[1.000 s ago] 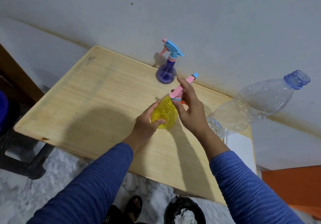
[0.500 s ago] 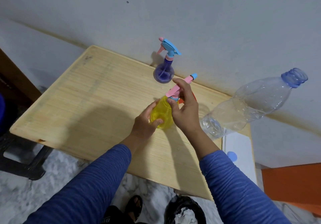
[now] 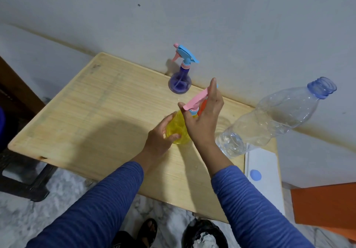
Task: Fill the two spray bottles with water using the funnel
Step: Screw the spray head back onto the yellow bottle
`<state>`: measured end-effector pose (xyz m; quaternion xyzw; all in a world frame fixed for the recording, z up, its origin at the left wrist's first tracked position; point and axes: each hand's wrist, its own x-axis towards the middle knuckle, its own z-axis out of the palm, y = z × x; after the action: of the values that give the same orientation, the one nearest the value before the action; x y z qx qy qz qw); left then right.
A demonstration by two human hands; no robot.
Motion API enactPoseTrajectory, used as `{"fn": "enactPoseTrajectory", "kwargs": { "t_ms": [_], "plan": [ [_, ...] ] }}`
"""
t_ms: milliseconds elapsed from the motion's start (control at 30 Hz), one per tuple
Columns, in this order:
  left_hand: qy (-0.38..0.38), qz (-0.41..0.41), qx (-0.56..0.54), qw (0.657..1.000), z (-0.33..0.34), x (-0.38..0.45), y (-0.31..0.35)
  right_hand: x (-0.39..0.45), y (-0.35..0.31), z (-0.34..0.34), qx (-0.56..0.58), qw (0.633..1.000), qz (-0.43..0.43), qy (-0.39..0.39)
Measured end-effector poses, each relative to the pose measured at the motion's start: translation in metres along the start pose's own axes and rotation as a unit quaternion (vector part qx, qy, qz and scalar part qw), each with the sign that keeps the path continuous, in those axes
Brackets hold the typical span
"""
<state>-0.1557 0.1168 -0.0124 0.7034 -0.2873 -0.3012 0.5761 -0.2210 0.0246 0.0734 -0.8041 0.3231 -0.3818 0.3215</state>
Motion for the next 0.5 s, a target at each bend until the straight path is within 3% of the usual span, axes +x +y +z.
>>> {"fn": "enactPoseTrajectory", "kwargs": {
  "t_ms": [167,333,500],
  "plan": [
    [0.034,0.01,-0.004,0.999,0.006,-0.007,0.005,0.023,-0.001,0.002,0.056,0.994,-0.005,-0.095],
    [0.033,0.02,0.139,0.99,-0.013,-0.021,-0.006,0.043,-0.012,-0.006,0.094,0.985,-0.011,-0.141],
    [0.18,-0.026,0.284,0.942,-0.053,-0.014,-0.03,0.058,-0.024,0.0,0.182,0.95,0.062,-0.246]
  ]
}}
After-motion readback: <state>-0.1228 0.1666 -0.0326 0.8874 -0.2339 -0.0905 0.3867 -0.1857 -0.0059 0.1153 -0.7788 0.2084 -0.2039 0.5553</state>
